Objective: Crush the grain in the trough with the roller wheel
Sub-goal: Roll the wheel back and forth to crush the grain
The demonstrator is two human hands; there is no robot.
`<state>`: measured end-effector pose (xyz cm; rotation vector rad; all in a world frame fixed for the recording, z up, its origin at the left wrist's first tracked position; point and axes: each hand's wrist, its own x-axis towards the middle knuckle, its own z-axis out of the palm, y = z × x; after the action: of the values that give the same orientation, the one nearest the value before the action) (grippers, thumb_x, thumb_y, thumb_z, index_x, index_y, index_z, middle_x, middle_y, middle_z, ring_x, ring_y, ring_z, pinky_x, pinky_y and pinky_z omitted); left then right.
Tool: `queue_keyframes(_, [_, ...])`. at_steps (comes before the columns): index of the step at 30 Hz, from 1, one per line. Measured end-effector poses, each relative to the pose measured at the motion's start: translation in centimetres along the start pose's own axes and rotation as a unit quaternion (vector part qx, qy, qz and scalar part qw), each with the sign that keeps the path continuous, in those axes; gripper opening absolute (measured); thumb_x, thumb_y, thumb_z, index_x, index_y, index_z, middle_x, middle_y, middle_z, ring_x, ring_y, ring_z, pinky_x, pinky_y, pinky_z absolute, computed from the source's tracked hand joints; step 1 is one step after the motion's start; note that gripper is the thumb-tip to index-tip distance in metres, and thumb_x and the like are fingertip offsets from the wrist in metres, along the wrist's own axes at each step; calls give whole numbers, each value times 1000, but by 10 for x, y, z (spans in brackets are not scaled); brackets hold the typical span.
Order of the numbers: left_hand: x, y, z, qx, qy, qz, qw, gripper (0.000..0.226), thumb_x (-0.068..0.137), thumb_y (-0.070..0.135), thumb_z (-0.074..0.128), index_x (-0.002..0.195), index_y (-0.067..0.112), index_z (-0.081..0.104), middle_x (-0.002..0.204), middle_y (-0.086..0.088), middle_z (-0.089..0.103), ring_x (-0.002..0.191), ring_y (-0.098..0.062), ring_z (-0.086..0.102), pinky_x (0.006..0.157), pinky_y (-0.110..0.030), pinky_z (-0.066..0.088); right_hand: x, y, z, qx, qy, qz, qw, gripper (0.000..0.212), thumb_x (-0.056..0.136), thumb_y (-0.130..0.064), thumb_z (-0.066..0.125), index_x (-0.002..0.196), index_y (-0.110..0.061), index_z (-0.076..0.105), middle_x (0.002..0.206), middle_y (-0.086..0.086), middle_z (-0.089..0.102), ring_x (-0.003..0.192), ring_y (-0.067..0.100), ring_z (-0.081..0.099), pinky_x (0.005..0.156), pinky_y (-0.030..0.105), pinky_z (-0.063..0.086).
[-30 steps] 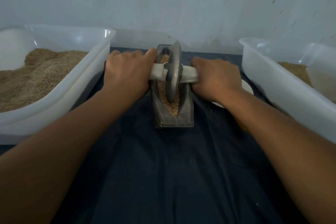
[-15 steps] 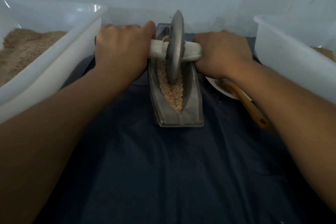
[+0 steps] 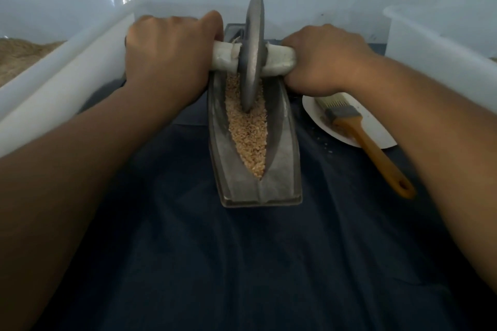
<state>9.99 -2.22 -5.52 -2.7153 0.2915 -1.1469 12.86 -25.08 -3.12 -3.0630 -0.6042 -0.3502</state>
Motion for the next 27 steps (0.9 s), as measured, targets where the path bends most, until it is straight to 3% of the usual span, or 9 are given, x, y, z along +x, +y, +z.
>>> queue_keyframes(6, [3,0,3,-4,26,1,1000,22,90,25,70,106,20,56,80,-12,64,62,-33,55,59,-37,29,5,1,-1,30,-13,6,999,13,78,-35,61,91,-30,63,83,-7,59,68,11,51,54,26,31])
queue_keyframes(11, [1,1,-1,-11,22,-2,1000,23,89,25,71,106,21,56,80,-10,63,59,-25,41,58,-36,27,2,2,2,21,13,4,1000,11,80,-39,60,88,-32,62,82,-7,60,67,13,51,53,26,31])
queue_keyframes(18, [-2,2,-7,-6,-26,-10,1000,26,88,22,70,108,23,54,85,-9,61,70,-36,59,63,-38,30,-3,-4,1,-6,25,5,1000,12,80,-39,59,76,-32,50,79,-5,58,64,15,51,53,26,30])
queue_keyframes(23, [-6,4,-13,17,-32,-9,999,23,89,18,68,107,21,54,84,-9,60,67,-35,58,61,-37,30,-11,-5,1,0,32,-2,999,12,82,-40,62,92,-35,58,82,-7,59,65,13,50,52,26,31])
queue_keyframes(27, [-13,6,-21,24,-37,-5,999,24,88,19,67,107,20,52,86,-9,60,69,-35,59,63,-38,31,-20,-9,2,-18,64,-5,998,15,82,-41,62,92,-36,52,76,-9,52,60,12,42,50,25,25])
